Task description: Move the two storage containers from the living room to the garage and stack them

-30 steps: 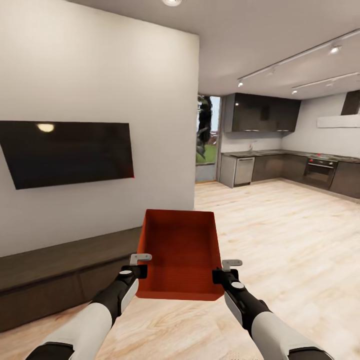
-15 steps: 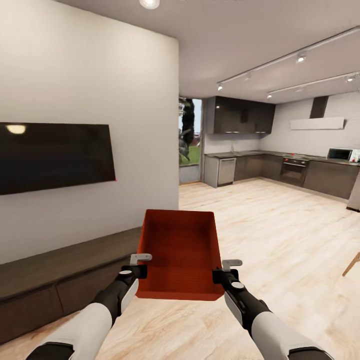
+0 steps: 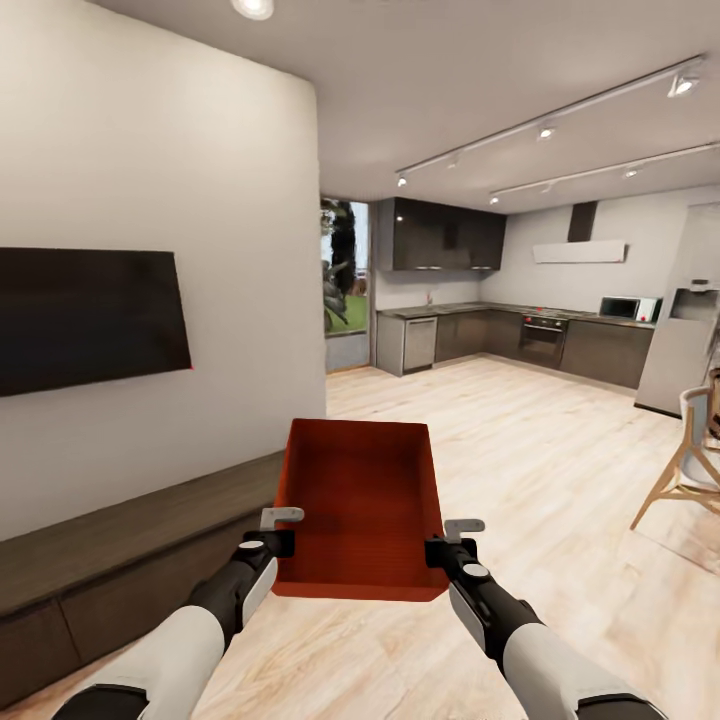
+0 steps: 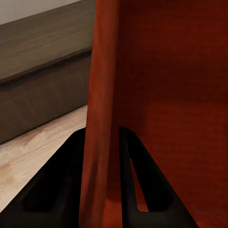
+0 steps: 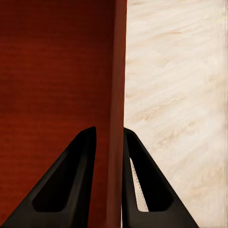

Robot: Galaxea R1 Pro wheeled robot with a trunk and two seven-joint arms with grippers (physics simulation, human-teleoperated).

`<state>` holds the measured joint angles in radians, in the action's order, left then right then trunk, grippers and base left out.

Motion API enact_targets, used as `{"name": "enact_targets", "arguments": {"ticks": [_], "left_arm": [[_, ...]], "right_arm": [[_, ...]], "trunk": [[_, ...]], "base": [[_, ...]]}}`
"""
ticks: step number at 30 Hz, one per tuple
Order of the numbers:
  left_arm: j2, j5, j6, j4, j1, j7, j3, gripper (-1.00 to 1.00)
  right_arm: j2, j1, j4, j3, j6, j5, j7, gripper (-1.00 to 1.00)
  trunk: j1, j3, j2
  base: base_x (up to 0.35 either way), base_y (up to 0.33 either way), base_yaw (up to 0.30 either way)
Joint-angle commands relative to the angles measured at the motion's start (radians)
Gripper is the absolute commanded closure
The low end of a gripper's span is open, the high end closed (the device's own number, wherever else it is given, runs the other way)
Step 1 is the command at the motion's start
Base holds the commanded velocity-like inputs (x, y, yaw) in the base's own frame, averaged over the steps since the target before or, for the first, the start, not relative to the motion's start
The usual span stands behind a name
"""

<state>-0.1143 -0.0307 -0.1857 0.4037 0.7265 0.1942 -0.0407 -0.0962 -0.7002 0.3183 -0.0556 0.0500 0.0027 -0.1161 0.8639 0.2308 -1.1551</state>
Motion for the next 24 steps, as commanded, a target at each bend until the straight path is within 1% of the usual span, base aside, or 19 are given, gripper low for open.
{"name": "enact_targets", "arguments": {"ticks": [1, 24], "left_arm": [[0.024, 0.008, 0.037, 0.006, 0.001, 0.01, 0.079, 1.0], [0.022, 0.008, 0.038, 0.006, 0.001, 0.01, 0.079, 1.0]], "right_arm": [[0.001, -0.001, -0.002, 0.014, 0.002, -0.017, -0.005, 1.0], [0.0, -0.001, -0.002, 0.013, 0.001, -0.017, -0.005, 1.0]], "trunk": [[0.0, 0.001, -0.001], [0.0, -0.012, -0.001]], "base": [[0.0, 0.0, -0.229], [0.0, 0.0, -0.229]]}}
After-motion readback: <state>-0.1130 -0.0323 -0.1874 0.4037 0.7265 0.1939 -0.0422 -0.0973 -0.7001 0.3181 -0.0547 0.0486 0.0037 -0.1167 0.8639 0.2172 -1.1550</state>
